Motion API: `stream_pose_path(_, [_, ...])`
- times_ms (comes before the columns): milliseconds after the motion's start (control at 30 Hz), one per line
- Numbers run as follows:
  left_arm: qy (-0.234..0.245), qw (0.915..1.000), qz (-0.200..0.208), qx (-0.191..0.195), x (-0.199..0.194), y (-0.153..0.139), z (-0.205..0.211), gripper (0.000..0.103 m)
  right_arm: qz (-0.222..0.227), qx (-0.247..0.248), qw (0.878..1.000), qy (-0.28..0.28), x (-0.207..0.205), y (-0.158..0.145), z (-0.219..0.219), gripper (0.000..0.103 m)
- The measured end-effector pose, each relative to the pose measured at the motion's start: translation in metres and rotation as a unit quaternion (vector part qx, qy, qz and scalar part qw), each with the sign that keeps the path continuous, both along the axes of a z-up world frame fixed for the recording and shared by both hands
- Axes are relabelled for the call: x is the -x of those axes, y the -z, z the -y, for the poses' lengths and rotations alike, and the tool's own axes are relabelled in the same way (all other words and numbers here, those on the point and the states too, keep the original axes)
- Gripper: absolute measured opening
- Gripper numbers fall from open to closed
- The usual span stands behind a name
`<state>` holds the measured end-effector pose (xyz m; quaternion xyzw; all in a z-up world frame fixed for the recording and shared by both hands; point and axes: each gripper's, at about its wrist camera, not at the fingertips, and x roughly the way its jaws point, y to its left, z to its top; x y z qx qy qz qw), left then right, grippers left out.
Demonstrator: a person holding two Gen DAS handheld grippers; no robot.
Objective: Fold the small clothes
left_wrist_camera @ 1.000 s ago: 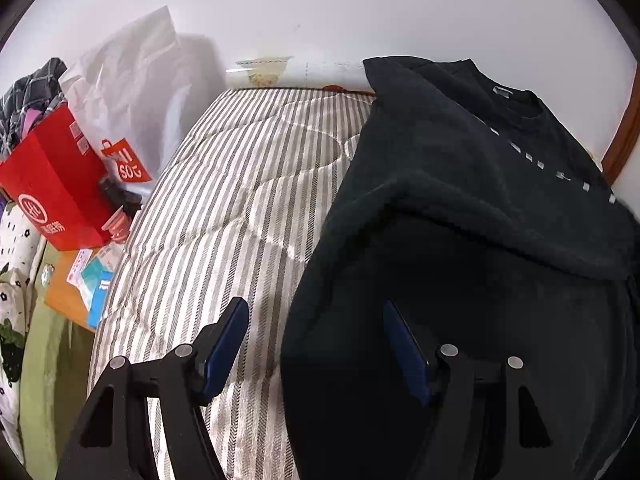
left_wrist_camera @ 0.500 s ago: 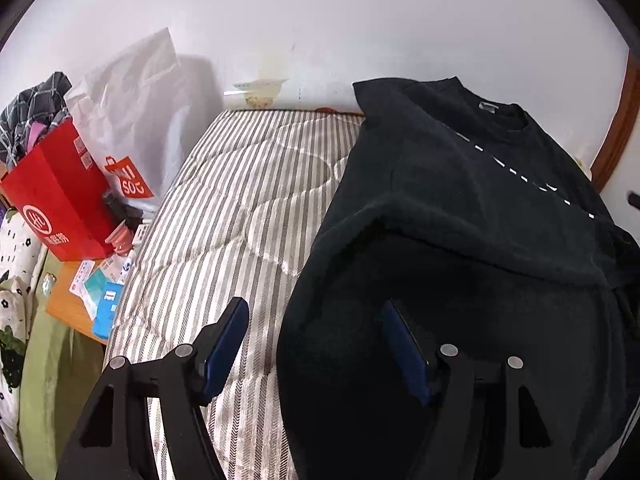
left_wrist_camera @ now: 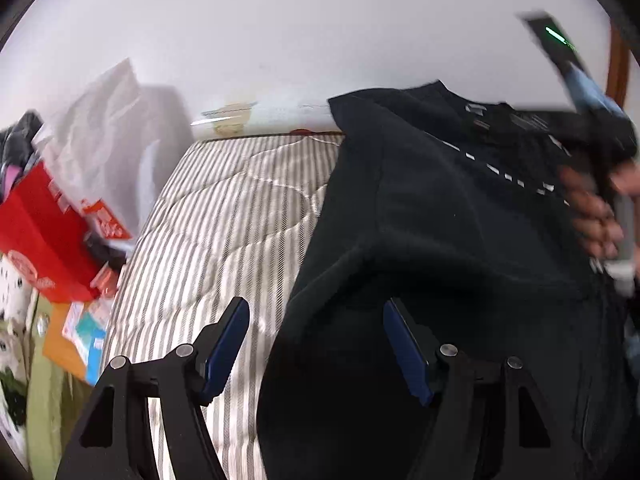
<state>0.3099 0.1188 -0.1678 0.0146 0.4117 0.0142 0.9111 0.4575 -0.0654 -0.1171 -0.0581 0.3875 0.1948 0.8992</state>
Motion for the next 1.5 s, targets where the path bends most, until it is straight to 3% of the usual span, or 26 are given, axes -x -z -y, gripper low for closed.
stream_pose_path(167, [0.034,0.9975,0.013,-0.06,-0.012,0.007,0.012,0.062,-0.008,-0.004,1.0,-0.027,-0.048,0.017,-0.041,0.059])
stream_pose_path(333, [0.053,0.9969,0.023,-0.053,-0.017,0.005,0.018,0.056,-0.031,-0.014,0.999,-0.043,-0.093,0.031,-0.069,0.059])
stream_pose_path(400, [0.062,0.9967,0.026,-0.045,-0.018,0.004,0.021,0.048,-0.041,-0.019,0.998,-0.051,-0.108,0.037,-0.076,0.059])
stream_pose_path(467, [0.069,0.9967,0.026,-0.035,-0.021,0.002,0.024,0.028,-0.04,-0.024,0.998,-0.05,-0.116,0.04,-0.079,0.058])
stream_pose_path(500, [0.07,0.9968,0.027,-0.028,-0.022,0.001,0.023,0.022,-0.034,-0.023,0.998,-0.049,-0.116,0.04,-0.081,0.042])
stream_pose_path(533, [0.071,0.9969,0.027,-0.019,-0.022,0.0,0.022,0.013,-0.028,-0.021,0.998,-0.05,-0.114,0.039,-0.082,0.002])
stream_pose_path(600, [0.064,0.9974,0.034,-0.003,-0.021,-0.004,0.016,0.006,-0.033,-0.032,0.997,-0.067,-0.112,0.035,-0.084,0.005])
stream_pose_path(733, [0.034,0.9981,0.05,0.01,-0.017,-0.011,-0.004,0.005,0.0,-0.029,0.997,-0.073,-0.105,0.02,-0.093,0.003])
stream_pose_path(967, [-0.028,0.9986,0.02,0.04,-0.022,0.0,-0.045,0.005,0.023,-0.057,0.995,-0.079,-0.111,0.001,-0.121,0.002])
stream_pose_path(1100, [-0.056,0.9983,0.005,0.013,-0.021,0.011,-0.053,0.004,0.03,-0.042,0.996,-0.074,-0.118,0.009,-0.143,0.001])
stream_pose_path(1233, [-0.051,0.9971,-0.014,0.055,-0.02,0.016,-0.064,0.004,0.031,-0.009,0.998,-0.059,-0.122,0.024,-0.155,0.003])
stream_pose_path(1267, [-0.051,0.9968,-0.017,0.059,-0.02,0.015,-0.064,0.004,0.028,-0.013,0.998,-0.059,-0.12,0.023,-0.154,0.005])
stream_pose_path(1300, [-0.047,0.9967,-0.017,0.063,-0.019,0.014,-0.063,0.004,0.023,-0.021,0.998,-0.059,-0.117,0.017,-0.149,0.015])
stream_pose_path(1333, [-0.045,0.9966,-0.016,0.067,-0.018,0.013,-0.061,0.005,0.02,-0.025,0.998,-0.06,-0.116,0.014,-0.146,0.032])
stream_pose_path(1400, [-0.043,0.9963,-0.014,0.074,-0.016,0.009,-0.058,0.005,0.016,-0.034,0.998,-0.052,-0.108,0.004,-0.132,0.048])
stream_pose_path(1500, [-0.036,0.9953,-0.02,0.087,-0.01,0.005,-0.051,0.016,0.039,-0.018,0.998,-0.037,-0.082,-0.014,-0.096,0.049])
